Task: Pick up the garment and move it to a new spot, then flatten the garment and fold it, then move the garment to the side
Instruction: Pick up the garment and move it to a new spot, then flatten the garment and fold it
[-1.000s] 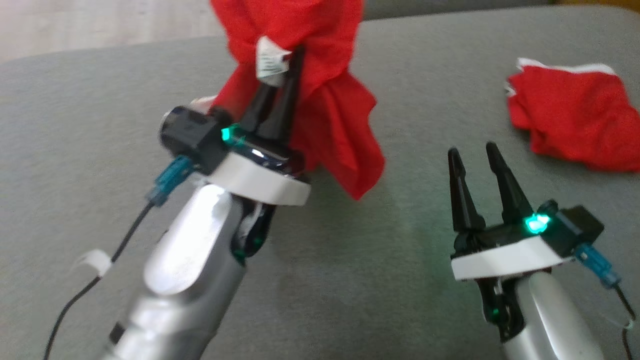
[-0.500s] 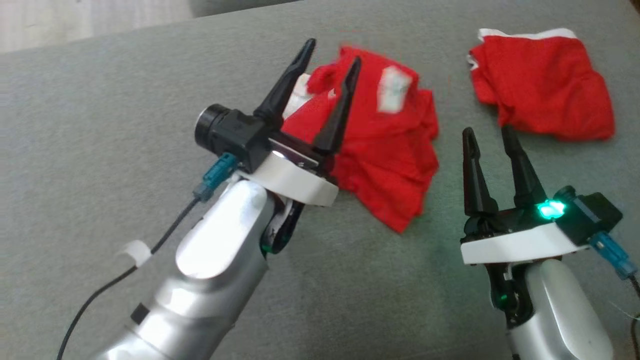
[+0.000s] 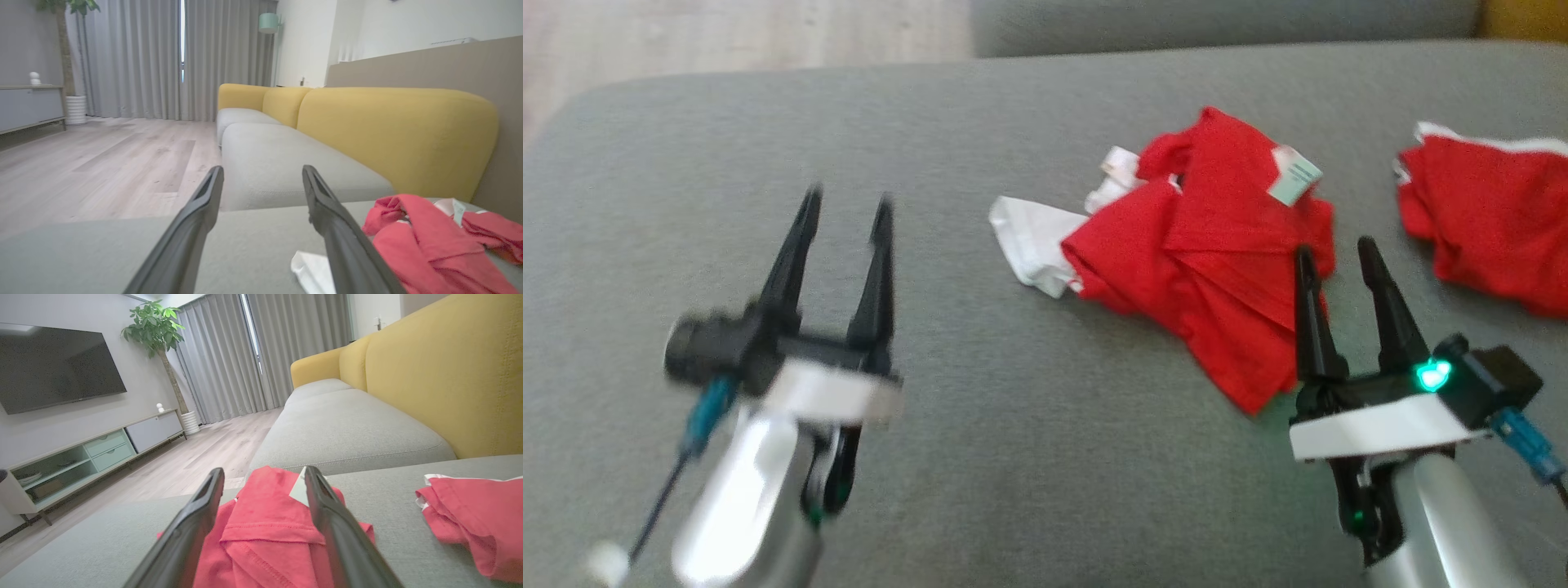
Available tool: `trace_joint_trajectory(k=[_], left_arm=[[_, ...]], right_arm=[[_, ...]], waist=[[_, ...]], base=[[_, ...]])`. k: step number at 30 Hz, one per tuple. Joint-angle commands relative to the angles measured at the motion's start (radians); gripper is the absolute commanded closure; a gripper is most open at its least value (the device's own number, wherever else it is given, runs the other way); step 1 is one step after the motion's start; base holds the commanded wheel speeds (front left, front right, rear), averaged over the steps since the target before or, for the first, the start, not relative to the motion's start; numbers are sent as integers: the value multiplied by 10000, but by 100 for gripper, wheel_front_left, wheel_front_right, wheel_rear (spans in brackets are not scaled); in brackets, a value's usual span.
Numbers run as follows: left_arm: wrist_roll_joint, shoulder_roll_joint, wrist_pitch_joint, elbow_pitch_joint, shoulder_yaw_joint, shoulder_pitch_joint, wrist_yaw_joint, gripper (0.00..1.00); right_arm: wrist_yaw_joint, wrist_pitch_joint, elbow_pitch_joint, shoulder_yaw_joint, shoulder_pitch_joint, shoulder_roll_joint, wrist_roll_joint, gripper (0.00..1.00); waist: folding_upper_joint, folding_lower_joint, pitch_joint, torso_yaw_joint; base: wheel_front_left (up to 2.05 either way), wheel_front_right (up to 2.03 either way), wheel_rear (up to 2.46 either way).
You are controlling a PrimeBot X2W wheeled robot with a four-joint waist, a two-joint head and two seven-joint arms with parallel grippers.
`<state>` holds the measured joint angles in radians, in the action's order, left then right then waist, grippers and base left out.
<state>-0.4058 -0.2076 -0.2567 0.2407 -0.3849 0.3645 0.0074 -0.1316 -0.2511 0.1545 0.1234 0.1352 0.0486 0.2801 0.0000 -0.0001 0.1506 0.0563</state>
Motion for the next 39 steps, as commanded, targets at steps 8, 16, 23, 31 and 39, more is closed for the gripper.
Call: trace_joint_trajectory(k=[8,16,23,31,39], left_arm=[[383,356,-50,-1050,1408,-2034,-39,0],[998,1071,-50,-1281,1933,-2364,-520,0],[1297,1360,-51,-1133,1997,-2209,-843,0],[1346,1533,-51,-932,1848,-2023,-1034,0],[1301,1566,-51,-871,1859,-2031,-1070,0]], right_arm=[[9,-107,-21,228,-229,16,-88,0],[9,4,482,74,-98,16,-536,0],[9,752,1570,-222,953,16,-1655,0],[9,1447,3521,-749,2319,16,-3840,0],[9,1163,4544,-1297,3014,16,-4516,100]], waist=[[0,1,-531,784],[0,1,-471,1145],[0,1,-124,1469],[0,1,167,1953],[0,1,201,2117]], base=[[0,0,0],[0,0,0],[0,0,0],[0,0,0],[0,0,0]])
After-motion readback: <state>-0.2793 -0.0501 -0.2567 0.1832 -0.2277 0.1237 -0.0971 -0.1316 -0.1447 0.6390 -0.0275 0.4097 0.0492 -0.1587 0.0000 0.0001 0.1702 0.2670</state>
